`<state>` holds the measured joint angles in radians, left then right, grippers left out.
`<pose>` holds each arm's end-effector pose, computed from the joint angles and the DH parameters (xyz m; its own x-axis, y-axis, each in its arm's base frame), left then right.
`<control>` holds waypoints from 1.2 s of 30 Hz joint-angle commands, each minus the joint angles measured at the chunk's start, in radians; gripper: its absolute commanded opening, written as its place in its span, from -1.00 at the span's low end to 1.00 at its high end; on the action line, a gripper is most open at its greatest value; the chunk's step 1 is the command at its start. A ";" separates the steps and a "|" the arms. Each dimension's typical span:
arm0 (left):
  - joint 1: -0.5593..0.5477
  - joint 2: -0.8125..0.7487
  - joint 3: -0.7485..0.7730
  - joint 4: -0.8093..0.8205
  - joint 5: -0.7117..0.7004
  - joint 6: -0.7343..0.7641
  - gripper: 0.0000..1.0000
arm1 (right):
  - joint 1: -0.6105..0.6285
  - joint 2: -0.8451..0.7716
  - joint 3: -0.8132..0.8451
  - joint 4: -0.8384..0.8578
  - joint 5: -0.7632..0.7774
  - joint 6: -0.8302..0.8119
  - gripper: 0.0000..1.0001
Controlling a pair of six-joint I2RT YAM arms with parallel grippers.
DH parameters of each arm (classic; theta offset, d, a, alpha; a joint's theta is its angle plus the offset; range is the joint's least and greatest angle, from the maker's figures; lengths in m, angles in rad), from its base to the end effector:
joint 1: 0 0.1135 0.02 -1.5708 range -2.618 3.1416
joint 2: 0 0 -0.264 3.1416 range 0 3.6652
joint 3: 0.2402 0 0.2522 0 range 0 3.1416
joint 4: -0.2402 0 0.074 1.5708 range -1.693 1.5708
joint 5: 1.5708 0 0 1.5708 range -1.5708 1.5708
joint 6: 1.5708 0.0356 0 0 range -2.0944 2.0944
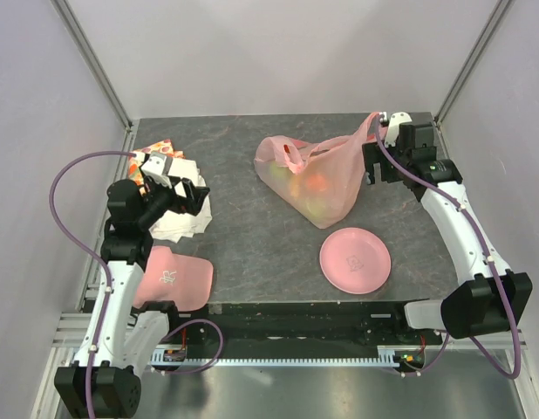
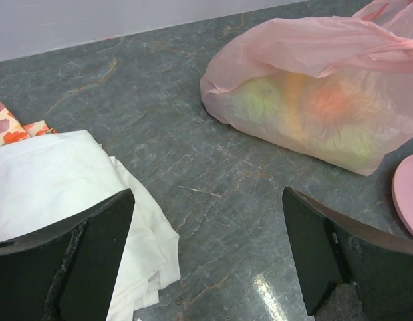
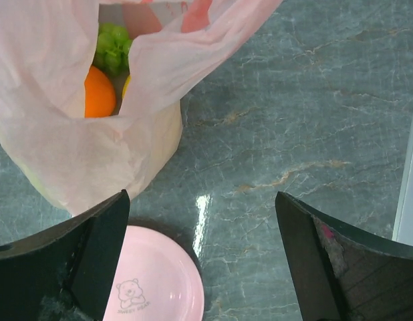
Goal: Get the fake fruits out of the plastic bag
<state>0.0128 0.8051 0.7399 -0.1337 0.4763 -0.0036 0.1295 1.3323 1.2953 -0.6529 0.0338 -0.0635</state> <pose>0.1891 -0.0139 0.3269 -0.1991 -0.0057 -0.9800 0.4373 0.8944 -0.0941 0.2869 0.0361 0.3512 -0.6233 -0.1451 -0.7684 -0.1430 0.9872 -0.0704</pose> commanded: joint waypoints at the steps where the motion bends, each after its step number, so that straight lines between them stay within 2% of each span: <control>1: -0.002 0.009 0.061 -0.010 0.056 -0.030 0.99 | 0.001 -0.038 -0.013 -0.022 -0.073 -0.064 0.96; 4: -0.002 0.034 0.110 -0.035 0.133 -0.015 0.99 | 0.002 -0.036 0.010 -0.048 -0.173 -0.143 0.96; 5: -0.032 0.067 0.133 -0.046 0.172 -0.010 0.99 | 0.002 -0.035 0.019 -0.060 -0.211 -0.160 0.96; 7: -0.057 0.121 0.238 -0.117 0.197 0.002 0.99 | 0.002 -0.028 0.053 -0.114 -0.347 -0.229 0.96; 10: -0.102 0.241 0.395 -0.228 0.208 0.051 0.99 | 0.018 -0.031 0.056 -0.199 -0.464 -0.346 0.96; 15: -0.140 0.368 0.535 -0.288 0.209 0.054 0.99 | 0.077 -0.013 -0.057 -0.346 -0.434 -0.631 0.91; 17: -0.148 0.376 0.541 -0.287 0.197 0.045 0.99 | 0.093 0.033 -0.100 -0.424 -0.404 -0.735 0.60; 18: -0.154 0.375 0.538 -0.287 0.190 0.040 0.98 | 0.108 0.050 -0.112 -0.454 -0.391 -0.749 0.29; 20: -0.157 0.367 0.514 -0.282 0.183 0.039 0.97 | 0.122 0.091 -0.160 -0.456 -0.356 -0.759 -0.05; 21: -0.157 0.356 0.504 -0.284 0.182 0.042 0.97 | 0.125 0.102 -0.177 -0.443 -0.347 -0.763 -0.34; 24: -0.157 0.348 0.478 -0.282 0.176 0.042 0.96 | 0.127 0.122 -0.247 -0.343 -0.292 -0.763 -0.56; 30: -0.159 0.362 0.487 -0.282 0.151 0.019 0.96 | 0.144 0.154 -0.375 -0.040 -0.174 -0.745 -0.59; 36: -0.159 0.413 0.513 -0.284 0.156 0.022 0.96 | 0.166 0.298 -0.298 0.093 -0.150 -0.687 -0.59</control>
<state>-0.1417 1.1820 1.2148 -0.4244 0.6308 0.0196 0.2737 1.5578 0.9314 -0.7219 -0.1551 -0.7811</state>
